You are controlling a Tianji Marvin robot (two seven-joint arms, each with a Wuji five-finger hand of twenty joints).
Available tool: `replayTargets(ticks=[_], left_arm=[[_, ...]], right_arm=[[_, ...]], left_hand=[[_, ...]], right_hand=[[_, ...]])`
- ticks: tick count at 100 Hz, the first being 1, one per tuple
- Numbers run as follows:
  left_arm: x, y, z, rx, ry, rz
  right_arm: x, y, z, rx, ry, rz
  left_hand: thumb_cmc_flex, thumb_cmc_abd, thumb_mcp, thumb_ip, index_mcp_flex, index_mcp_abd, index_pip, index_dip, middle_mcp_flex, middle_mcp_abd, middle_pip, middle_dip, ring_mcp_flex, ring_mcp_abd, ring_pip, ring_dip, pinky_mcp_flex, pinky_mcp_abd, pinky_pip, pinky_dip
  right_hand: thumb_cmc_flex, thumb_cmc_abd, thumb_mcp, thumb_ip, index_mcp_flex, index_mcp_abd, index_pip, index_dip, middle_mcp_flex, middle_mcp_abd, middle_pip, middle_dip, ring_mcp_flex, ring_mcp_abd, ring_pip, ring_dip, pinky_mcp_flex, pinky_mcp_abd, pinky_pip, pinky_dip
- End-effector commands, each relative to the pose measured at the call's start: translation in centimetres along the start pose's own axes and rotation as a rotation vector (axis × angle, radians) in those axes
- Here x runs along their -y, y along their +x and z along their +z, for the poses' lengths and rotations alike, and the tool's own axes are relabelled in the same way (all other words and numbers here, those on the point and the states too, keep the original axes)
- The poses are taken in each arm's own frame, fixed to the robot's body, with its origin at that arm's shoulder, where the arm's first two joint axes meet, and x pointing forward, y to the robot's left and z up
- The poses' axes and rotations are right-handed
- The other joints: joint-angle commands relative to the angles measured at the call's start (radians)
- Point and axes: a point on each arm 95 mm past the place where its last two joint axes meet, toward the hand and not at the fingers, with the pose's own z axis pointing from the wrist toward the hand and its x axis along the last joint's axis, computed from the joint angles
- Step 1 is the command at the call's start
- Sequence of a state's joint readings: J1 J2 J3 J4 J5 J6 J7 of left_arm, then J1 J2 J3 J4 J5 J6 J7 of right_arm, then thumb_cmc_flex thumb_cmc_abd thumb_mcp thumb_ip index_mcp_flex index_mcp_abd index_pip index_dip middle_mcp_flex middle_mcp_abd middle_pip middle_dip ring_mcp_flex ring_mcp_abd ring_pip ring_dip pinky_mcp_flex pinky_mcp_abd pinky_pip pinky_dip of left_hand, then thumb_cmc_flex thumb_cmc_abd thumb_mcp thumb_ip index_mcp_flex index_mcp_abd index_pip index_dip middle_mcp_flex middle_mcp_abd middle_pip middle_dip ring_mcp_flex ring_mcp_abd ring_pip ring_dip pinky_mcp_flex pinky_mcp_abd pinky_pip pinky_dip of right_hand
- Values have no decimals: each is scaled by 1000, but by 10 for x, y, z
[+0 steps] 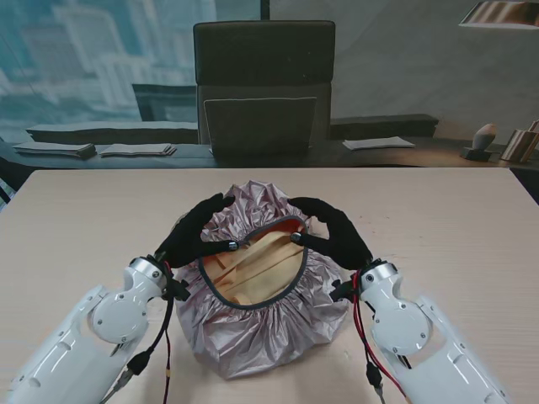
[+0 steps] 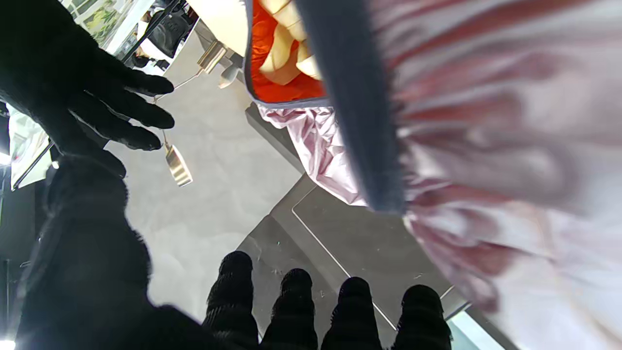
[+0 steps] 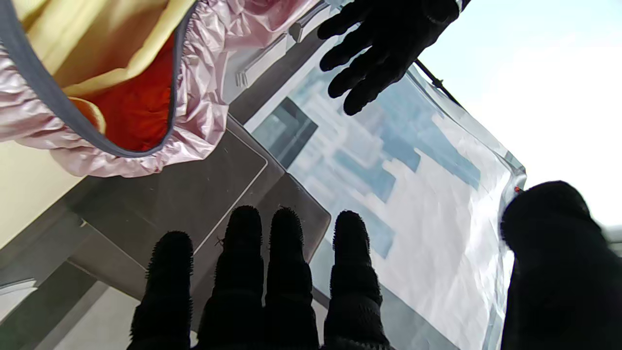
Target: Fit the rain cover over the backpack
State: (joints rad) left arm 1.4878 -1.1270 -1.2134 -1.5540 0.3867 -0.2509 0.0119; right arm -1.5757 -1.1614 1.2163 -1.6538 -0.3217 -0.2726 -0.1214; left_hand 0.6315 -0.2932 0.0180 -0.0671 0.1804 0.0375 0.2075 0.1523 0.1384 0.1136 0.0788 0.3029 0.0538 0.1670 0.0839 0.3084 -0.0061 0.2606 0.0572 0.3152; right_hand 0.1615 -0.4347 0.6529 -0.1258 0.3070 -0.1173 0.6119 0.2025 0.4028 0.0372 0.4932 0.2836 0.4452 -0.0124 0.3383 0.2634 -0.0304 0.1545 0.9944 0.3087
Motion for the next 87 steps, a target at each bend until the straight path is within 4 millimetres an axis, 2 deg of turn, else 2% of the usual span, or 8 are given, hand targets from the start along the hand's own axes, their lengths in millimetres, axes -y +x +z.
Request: replayTargets(ticks=[1,26,87], left_arm=[[-3,-6,-5,18,-10,-14],[-2,-9,-5,32,-7,1],[1,-8,-6,40,2,14]], right_arm=[[3,-10,-1,42,-8,-5],[10,-20,1,117,-53,55],[12,-16,0,98,-36,39]], left_hand=[[11,6,-25,40,-18,-27,14,18,4,-10,6,2,-3,-1,14,18,5,7,20,18],[18,8,-19,47,-19,-27,44,31,11,-9,22,-4,3,5,35,21,17,9,22,19],[21,8,-12,52,-23,-27,65,39,17,-7,38,-16,5,11,49,17,10,19,16,16]], right_hand=[[-58,2,-2,35,-32,-23,-18,-19,-9,10,-20,-15,-48,-15,-22,-17,-26,-27,-26,-14],[-11,-3,-12,33,-17,-36,-1,-13,-12,9,-7,-8,-57,-21,-16,-14,-32,-38,-44,-9],[6,-1,-28,40,-7,-32,6,-11,-12,15,2,-5,-67,-17,-7,-11,-39,-41,-52,13]])
